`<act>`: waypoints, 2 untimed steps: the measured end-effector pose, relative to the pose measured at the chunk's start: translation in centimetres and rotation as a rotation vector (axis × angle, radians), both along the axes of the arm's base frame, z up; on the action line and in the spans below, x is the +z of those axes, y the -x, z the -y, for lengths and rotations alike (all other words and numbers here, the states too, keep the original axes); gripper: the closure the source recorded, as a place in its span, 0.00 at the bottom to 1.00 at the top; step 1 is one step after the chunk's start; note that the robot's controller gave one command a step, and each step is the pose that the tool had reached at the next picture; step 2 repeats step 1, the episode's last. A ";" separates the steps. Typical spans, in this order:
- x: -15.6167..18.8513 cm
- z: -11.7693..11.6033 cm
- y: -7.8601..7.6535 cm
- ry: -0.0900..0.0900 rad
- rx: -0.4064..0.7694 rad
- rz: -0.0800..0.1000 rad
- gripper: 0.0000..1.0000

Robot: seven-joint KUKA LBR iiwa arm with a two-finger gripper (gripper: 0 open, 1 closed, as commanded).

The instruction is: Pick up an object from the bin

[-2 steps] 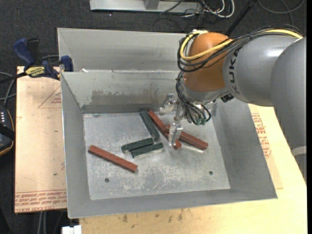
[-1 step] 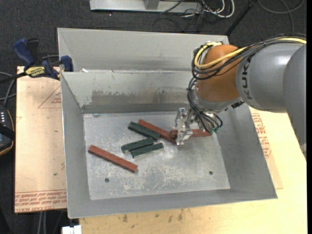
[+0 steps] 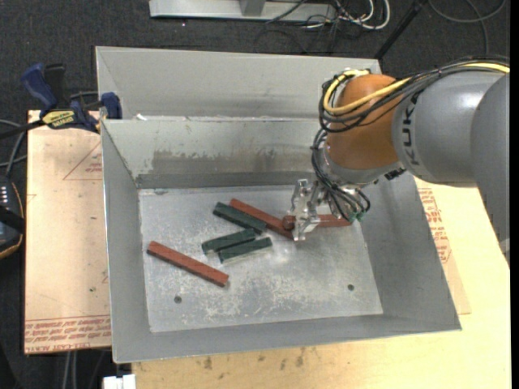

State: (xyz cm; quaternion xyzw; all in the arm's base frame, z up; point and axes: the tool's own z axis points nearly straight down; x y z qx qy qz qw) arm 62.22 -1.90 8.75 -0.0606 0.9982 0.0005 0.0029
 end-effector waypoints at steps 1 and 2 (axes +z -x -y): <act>13.8 -0.2 1.3 0.001 0.026 -0.001 1.00; 13.8 -0.2 1.3 0.001 0.026 -0.001 1.00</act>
Offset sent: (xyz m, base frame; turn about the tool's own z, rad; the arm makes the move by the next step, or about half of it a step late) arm 0.0000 0.0000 0.0000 0.0000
